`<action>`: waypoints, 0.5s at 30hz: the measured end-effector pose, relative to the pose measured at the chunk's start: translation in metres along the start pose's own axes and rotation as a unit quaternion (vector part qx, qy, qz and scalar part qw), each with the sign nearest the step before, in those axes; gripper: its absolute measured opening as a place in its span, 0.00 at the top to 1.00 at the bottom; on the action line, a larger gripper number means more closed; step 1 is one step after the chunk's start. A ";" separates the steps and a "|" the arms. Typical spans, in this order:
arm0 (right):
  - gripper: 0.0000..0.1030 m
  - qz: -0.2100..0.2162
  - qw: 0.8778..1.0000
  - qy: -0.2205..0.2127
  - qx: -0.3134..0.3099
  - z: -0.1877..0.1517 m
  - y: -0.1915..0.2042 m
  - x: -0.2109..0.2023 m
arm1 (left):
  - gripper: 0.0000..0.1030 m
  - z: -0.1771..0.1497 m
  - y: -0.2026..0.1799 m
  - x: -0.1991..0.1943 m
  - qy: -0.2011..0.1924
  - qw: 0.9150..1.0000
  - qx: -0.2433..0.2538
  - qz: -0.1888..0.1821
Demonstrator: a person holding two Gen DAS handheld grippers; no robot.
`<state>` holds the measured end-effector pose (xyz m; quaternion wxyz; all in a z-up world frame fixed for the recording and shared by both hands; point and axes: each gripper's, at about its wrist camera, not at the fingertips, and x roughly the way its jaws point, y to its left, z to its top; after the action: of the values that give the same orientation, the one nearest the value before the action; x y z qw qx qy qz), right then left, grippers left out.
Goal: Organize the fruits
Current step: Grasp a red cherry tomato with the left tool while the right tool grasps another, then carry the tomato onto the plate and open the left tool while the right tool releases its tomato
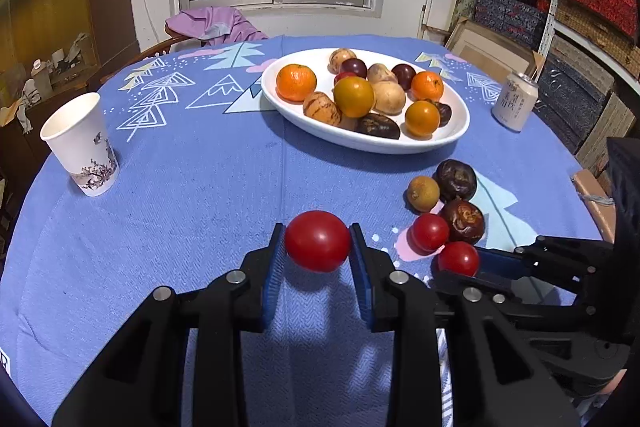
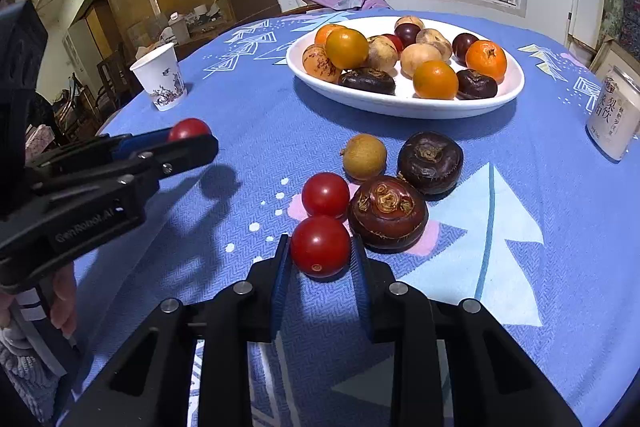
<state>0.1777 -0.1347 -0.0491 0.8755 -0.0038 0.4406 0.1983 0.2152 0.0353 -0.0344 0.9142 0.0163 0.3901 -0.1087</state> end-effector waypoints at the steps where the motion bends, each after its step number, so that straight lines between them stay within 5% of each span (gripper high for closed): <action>1: 0.71 0.004 1.000 0.000 -0.002 -0.001 0.000 -0.001 | 0.70 0.000 0.000 0.002 0.001 1.000 0.001 0.000; 5: 0.71 0.017 1.000 -0.007 -0.008 -0.004 0.002 -0.013 | 0.70 -0.001 -0.002 0.002 0.001 1.000 0.003 -0.002; 10: 0.71 0.022 0.997 -0.072 0.020 0.007 -0.015 -0.056 | 0.70 0.008 -0.002 -0.011 -0.020 1.000 -0.006 -0.002; 15: 0.71 0.002 0.990 -0.128 0.050 0.039 -0.044 -0.092 | 0.70 0.048 -0.009 -0.025 -0.046 0.999 -0.002 0.007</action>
<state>0.1743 -0.2003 0.0390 0.9235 0.0661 0.3340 0.1770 0.2307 0.0257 0.0173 0.9319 0.0120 0.3479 -0.1024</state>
